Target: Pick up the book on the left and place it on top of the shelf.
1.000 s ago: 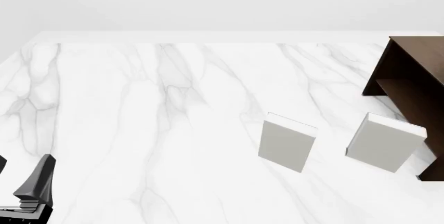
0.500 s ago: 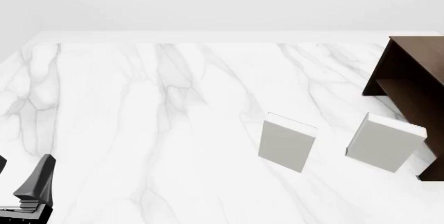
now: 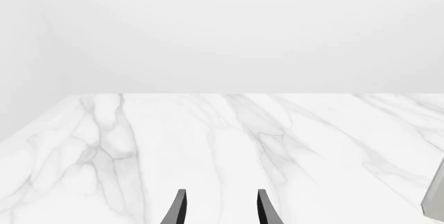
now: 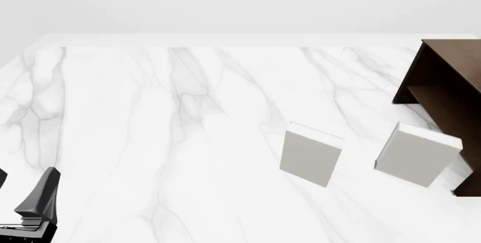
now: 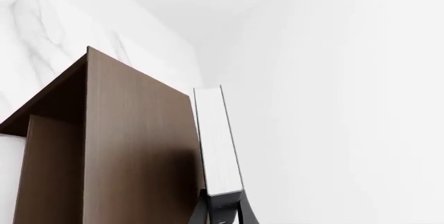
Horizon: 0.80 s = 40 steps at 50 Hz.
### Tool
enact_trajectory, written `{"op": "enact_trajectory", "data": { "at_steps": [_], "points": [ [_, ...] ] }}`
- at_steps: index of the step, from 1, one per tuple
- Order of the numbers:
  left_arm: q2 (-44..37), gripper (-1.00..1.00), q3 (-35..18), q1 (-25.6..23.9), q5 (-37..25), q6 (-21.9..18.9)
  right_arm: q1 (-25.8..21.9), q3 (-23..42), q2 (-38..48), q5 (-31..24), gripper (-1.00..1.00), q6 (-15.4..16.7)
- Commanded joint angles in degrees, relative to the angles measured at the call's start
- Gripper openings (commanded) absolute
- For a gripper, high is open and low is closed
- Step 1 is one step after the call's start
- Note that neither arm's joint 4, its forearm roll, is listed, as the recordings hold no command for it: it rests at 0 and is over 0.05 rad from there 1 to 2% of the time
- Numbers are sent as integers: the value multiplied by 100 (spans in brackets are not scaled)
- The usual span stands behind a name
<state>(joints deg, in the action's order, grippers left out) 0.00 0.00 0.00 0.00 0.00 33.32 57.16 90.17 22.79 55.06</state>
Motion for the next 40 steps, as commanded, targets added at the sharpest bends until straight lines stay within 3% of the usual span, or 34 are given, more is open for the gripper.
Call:
{"op": "enact_trajectory", "data": {
  "at_steps": [1, 24, 25, 33, 40],
  "points": [
    [0, 100, 0, 0, 0, 0, 6, -38, -9, 126, -100, -90],
    [0, 100, 0, 0, 0, 0, -53, 12, 267, 167, -100, -98],
    [0, 100, 0, 0, 0, 0, -59, 13, 277, 145, 100, -109],
    [0, 100, 0, 0, 0, 0, -195, 6, 312, 143, 100, -157],
    [0, 100, 0, 0, 0, 0, -296, -186, 243, 221, 100, -380]
  ]
}}
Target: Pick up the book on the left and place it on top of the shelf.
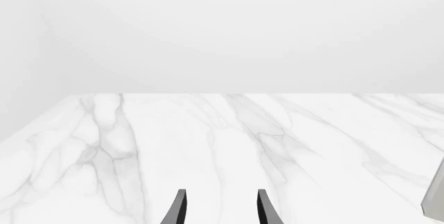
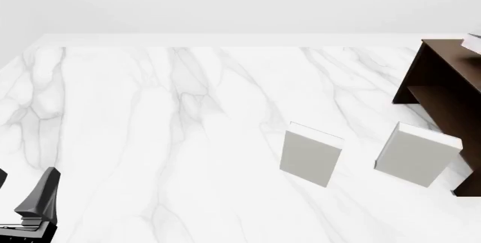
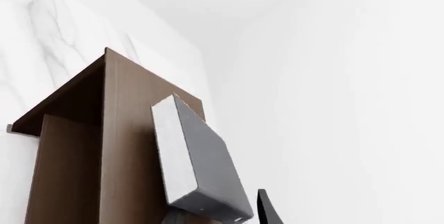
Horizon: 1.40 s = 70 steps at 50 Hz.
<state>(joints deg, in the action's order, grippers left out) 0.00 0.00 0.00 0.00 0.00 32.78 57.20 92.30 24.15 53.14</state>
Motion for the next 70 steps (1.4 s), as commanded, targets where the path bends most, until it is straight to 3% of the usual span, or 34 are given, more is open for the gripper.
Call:
{"op": "enact_trajectory", "data": {
  "at_steps": [1, 28, 52, 70],
  "points": [
    [0, 100, 0, 0, 0, 0, -258, -248, -26, 85, 100, -235],
    [0, 100, 0, 0, 0, 0, -334, -1719, -1340, 173, 100, -880],
    [0, 100, 0, 0, 0, 0, -506, -1961, -1977, 331, 100, -1517],
    [0, 100, 0, 0, 0, 0, -967, -2144, -2888, 17, 100, -1955]
  ]
}}
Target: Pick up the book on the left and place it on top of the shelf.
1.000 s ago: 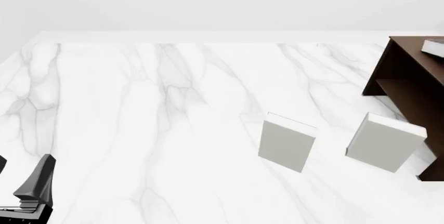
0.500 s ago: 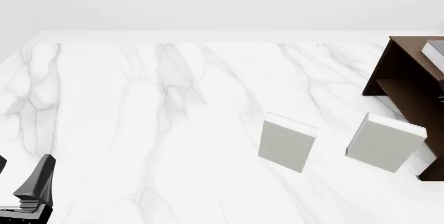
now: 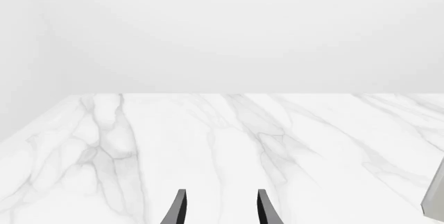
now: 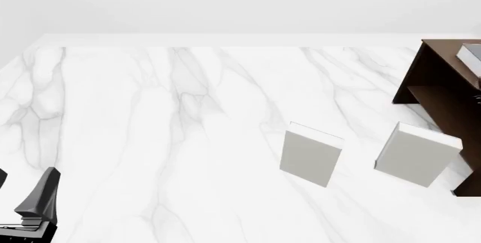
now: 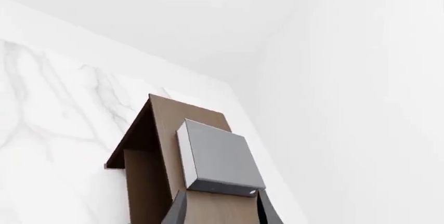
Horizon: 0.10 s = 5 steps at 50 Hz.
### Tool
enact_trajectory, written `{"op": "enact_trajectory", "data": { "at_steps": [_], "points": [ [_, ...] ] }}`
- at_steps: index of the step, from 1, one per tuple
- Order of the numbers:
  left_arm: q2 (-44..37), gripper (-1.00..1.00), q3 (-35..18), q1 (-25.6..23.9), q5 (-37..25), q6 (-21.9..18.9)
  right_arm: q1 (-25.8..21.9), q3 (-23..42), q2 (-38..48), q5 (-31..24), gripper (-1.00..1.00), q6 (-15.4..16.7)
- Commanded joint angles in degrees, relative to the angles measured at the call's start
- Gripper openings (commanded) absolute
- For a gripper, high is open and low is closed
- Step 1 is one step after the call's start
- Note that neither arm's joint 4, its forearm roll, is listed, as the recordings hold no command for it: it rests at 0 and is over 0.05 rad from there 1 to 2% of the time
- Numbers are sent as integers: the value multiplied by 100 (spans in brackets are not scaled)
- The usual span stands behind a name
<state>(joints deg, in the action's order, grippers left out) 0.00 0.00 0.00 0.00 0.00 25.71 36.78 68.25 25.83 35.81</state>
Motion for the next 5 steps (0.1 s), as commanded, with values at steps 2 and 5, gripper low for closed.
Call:
{"op": "enact_trajectory", "data": {
  "at_steps": [2, 5],
  "points": [
    [0, 100, 0, 0, 0, 0, -327, -50, -579, -244, 100, -232],
    [0, 100, 0, 0, 0, 0, -383, -72, -649, -279, 100, -232]
  ]
}}
